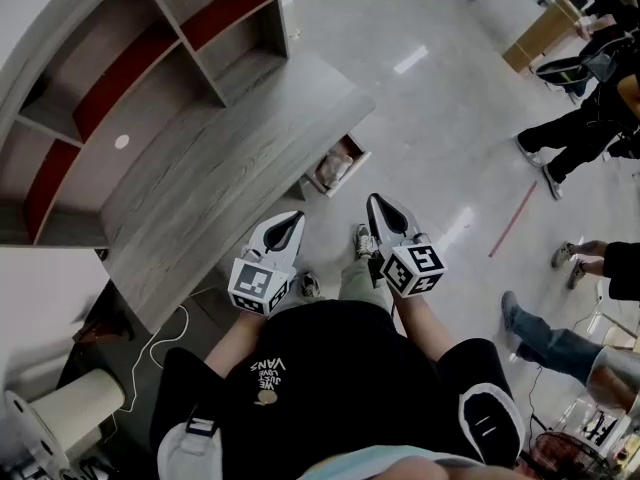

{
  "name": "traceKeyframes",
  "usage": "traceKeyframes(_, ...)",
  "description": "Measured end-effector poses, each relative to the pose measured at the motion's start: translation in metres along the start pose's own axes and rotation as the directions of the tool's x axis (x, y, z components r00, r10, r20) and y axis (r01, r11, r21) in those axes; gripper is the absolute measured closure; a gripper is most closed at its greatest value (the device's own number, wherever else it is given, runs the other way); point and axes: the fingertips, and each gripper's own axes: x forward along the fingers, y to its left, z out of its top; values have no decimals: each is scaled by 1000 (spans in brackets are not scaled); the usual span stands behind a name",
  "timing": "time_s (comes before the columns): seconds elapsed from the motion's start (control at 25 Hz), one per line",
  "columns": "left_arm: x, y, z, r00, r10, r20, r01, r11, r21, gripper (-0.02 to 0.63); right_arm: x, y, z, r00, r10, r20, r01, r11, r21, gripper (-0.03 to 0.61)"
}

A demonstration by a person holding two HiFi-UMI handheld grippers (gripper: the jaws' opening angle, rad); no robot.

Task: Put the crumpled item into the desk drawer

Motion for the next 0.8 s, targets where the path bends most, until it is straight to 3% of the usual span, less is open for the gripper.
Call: traceKeyframes(0.8,-41,3,46,993,4,114,-7,1000,31,561,-19,58,22,997,57,49,-54,997,-64,577)
